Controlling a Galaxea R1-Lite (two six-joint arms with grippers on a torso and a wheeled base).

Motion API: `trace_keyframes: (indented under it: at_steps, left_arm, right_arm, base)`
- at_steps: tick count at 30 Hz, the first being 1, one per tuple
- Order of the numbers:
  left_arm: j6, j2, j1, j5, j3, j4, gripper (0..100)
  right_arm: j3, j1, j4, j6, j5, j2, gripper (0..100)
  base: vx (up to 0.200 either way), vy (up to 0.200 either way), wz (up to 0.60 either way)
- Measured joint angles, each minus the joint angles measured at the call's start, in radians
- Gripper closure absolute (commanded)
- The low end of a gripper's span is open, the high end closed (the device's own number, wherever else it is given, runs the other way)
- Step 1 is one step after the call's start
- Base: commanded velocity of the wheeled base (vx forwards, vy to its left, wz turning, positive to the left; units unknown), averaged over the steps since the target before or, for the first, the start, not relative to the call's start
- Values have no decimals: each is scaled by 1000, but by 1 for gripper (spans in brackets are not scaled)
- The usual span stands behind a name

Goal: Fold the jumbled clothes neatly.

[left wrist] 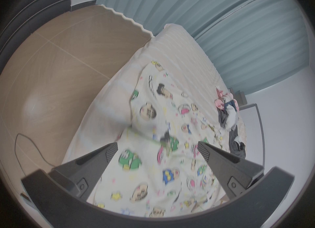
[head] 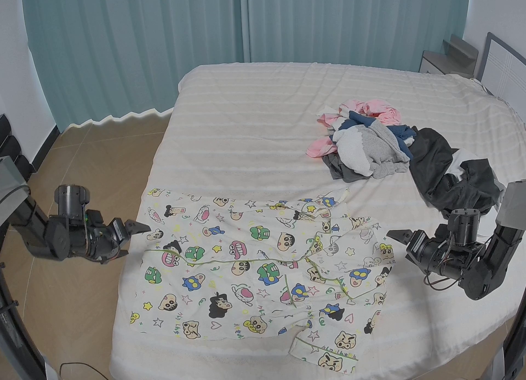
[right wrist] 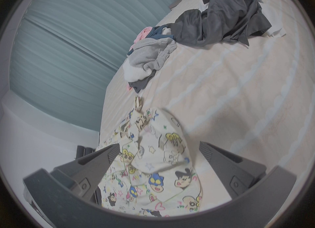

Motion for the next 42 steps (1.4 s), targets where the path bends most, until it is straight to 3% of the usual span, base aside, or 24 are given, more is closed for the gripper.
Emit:
trace_keyframes:
  at_steps: [5, 11, 19, 28, 42]
  left_arm:
    - [-2, -111, 4, -17, 247, -110, 0]
    - [-7, -199, 3, -60, 506, -276, 0]
    - [-53, -242, 4, -122, 619, -325, 0]
    - [-64, -234, 26, -129, 651, -392, 0]
    - [-61, -164, 41, -129, 714, -534, 0]
  right_arm:
    - [35, 87, 3, -25, -46, -11, 0]
    - [103, 256, -1, -42, -116, -6, 0]
    - [180, 401, -50, -51, -161, 87, 0]
    - [205, 432, -185, -57, -200, 225, 0]
    - [187, 450, -234, -56, -206, 288, 0]
  base:
    - [-200, 0, 0]
    - [-100, 0, 0]
    - [0, 0, 0]
    - [0, 0, 0]
    - [0, 0, 0]
